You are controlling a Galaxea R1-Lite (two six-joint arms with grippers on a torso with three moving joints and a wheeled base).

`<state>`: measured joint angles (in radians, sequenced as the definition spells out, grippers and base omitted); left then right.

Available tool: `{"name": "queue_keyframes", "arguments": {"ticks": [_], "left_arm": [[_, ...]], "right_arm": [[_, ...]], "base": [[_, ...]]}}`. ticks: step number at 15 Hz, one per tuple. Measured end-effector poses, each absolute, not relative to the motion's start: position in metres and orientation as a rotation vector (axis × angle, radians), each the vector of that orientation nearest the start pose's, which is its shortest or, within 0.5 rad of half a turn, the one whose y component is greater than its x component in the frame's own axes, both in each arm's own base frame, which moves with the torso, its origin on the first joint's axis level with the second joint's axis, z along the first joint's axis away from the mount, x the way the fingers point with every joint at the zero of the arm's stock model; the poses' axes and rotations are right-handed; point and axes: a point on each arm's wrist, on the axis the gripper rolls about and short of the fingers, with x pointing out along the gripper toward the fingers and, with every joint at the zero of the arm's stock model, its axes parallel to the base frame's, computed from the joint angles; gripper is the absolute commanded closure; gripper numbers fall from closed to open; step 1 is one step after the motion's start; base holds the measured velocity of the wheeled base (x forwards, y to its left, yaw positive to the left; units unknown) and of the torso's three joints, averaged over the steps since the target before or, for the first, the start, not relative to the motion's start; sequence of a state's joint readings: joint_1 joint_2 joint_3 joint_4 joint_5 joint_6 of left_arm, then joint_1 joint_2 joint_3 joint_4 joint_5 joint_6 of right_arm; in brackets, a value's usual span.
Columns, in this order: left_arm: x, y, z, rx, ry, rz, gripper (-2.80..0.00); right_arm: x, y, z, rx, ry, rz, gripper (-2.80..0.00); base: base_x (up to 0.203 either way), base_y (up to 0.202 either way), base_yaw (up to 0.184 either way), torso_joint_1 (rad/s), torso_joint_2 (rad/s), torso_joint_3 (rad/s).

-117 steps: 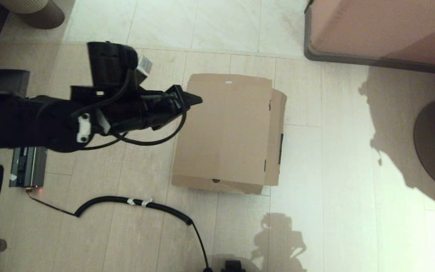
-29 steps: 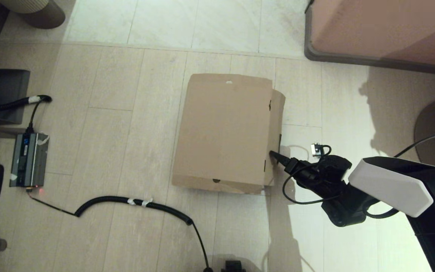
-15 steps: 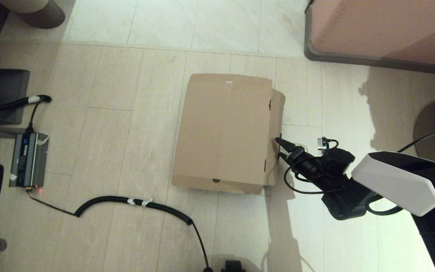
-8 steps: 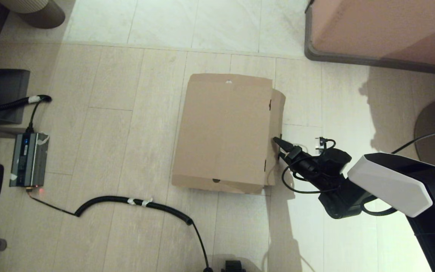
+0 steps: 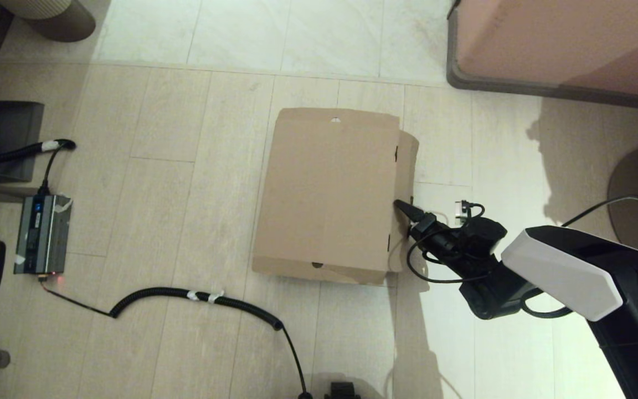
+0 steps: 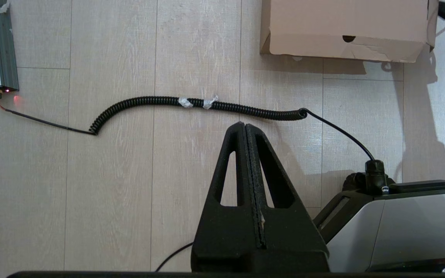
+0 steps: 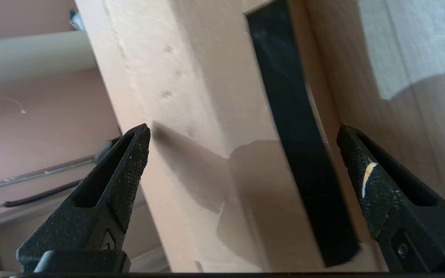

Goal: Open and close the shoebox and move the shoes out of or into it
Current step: Open the shoe box

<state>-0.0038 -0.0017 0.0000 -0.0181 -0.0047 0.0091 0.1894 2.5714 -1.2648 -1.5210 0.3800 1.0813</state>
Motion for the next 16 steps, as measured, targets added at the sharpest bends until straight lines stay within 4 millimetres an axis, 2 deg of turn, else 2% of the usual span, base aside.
{"name": "queue_keyframes", "arguments": {"ticks": [7, 16], "left_arm": [[-0.023, 0.0, 0.077, 0.009, -0.019, -0.009, 0.0], [-0.023, 0.0, 0.077, 0.009, -0.019, -0.008, 0.0]], "right_arm": [[0.446, 0.08, 0.076, 1.115, 0.082, 0.626, -2.8], [0.412, 0.074, 0.15, 1.25, 0.032, 0.711, -2.8]], "base": [[0.0, 0.0, 0.0, 0.0, 0.0, 0.0], [0.0, 0.0, 0.0, 0.0, 0.0, 0.0]]}}
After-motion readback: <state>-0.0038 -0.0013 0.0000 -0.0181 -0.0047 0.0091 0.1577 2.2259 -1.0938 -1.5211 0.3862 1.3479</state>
